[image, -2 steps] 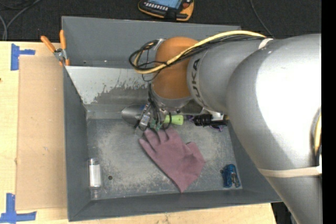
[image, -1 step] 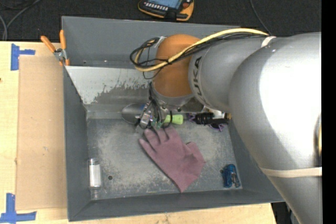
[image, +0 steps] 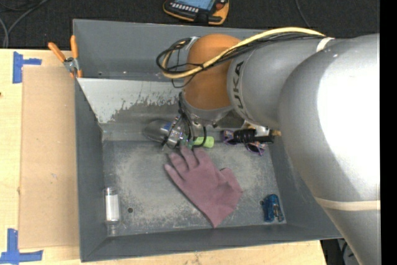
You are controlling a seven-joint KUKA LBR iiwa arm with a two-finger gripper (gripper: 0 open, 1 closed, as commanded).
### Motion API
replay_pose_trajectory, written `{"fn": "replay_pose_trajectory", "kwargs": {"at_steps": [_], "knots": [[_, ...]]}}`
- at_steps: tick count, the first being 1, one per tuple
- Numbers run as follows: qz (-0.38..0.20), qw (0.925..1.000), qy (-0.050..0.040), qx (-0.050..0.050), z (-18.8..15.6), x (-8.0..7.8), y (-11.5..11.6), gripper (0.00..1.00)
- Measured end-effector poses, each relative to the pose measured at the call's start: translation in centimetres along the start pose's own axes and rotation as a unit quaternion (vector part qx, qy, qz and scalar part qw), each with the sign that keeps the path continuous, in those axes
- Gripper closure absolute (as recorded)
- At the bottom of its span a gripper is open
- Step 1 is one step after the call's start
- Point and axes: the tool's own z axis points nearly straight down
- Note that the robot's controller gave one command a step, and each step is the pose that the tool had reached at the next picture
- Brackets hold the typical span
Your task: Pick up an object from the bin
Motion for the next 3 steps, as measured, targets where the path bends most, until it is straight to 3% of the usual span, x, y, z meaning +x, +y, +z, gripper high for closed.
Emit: {"fn": "replay_pose_trajectory", "kwargs": {"at_steps": [1,3], "knots": [[0.000,1.0000,0.0013,0.001,1.4,0.1,0.0,1.00],[-0.002,1.0000,0.0042,0.003,-3.9,0.2,-0.1,1.00]]}}
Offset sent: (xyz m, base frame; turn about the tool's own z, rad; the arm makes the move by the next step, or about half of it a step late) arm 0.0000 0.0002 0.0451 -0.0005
